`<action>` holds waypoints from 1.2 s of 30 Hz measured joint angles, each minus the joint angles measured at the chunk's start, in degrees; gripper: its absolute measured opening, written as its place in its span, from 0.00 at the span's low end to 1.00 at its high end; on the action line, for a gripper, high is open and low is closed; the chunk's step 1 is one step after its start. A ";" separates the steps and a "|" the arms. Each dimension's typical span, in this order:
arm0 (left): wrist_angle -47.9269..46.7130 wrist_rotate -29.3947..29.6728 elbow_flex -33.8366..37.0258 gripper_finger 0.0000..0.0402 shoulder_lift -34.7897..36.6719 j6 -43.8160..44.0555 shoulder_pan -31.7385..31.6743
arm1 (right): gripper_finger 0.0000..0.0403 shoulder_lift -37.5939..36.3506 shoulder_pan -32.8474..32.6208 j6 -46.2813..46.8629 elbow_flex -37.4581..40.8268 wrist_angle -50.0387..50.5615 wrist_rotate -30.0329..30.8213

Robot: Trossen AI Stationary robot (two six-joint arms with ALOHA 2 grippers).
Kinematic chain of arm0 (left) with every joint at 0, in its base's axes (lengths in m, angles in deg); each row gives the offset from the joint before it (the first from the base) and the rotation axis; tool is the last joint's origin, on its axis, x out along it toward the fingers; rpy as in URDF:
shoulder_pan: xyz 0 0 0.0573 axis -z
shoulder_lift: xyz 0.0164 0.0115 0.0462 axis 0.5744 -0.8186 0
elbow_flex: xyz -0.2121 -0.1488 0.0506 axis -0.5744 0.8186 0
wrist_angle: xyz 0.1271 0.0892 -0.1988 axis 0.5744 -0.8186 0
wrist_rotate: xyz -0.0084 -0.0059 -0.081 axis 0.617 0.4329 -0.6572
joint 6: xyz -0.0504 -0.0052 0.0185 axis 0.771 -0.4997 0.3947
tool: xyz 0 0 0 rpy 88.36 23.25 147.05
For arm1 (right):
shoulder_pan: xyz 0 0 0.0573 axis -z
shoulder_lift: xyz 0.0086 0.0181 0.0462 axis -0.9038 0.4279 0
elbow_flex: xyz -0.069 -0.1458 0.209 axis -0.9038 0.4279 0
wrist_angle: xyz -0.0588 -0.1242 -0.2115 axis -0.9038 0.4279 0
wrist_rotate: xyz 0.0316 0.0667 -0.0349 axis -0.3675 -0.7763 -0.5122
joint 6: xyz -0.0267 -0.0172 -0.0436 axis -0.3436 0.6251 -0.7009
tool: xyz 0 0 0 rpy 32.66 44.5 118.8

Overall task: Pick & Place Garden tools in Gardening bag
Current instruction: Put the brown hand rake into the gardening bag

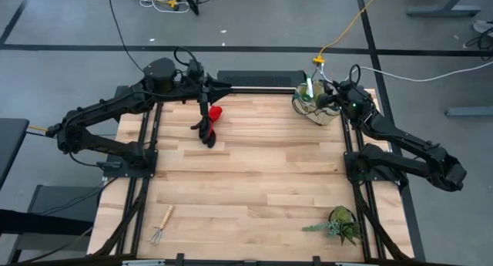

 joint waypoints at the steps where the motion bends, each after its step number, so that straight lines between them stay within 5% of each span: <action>1: 0.00 0.00 0.02 0.29 0.00 0.00 -0.01 | 0.49 0.00 0.00 -0.05 0.00 0.01 0.00; 12: 0.00 0.00 0.00 0.29 0.00 0.02 -0.02 | 0.60 0.00 -0.02 -0.11 0.00 -0.05 -0.13; 19: 0.08 0.00 0.00 0.29 0.00 0.04 -0.02 | 0.58 0.00 -0.04 -1.66 -0.40 -0.34 -7.27; 24: 0.15 0.00 0.02 0.29 0.00 0.02 -0.02 | 0.55 -0.02 -0.64 -1.83 -4.72 0.87 -12.02; 36: 0.20 0.00 0.00 0.29 0.00 0.04 -0.02 | 0.55 0.00 -4.21 -6.56 -15.28 8.53 -12.18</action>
